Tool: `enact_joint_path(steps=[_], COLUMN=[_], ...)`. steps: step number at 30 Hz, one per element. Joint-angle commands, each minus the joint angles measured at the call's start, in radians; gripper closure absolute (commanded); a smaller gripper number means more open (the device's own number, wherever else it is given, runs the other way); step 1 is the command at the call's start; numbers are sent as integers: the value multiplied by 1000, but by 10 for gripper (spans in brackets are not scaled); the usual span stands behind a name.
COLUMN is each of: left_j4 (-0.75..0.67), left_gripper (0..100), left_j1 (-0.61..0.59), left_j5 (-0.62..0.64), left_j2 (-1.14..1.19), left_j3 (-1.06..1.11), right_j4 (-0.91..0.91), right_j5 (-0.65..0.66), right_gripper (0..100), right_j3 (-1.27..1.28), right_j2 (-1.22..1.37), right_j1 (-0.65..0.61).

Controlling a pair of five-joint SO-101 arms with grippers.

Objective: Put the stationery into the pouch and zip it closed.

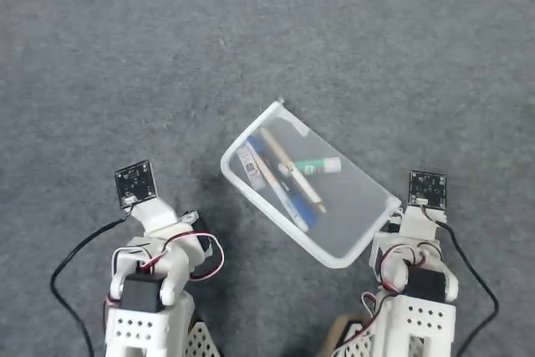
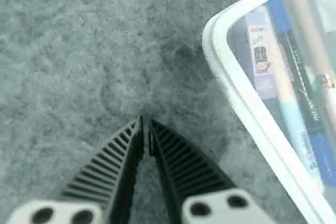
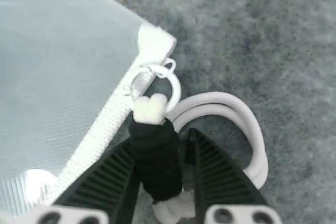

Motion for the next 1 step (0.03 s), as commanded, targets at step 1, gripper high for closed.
enact_joint_path(steps=[1], left_j4=[8], left_gripper=[987], left_j1=[5], left_j5=[9], left_j2=[-17], left_j3=[-13], right_j4=[8], right_j5=[-6], right_gripper=[890], right_j3=[-25], right_j2=[7], right_j1=[7])
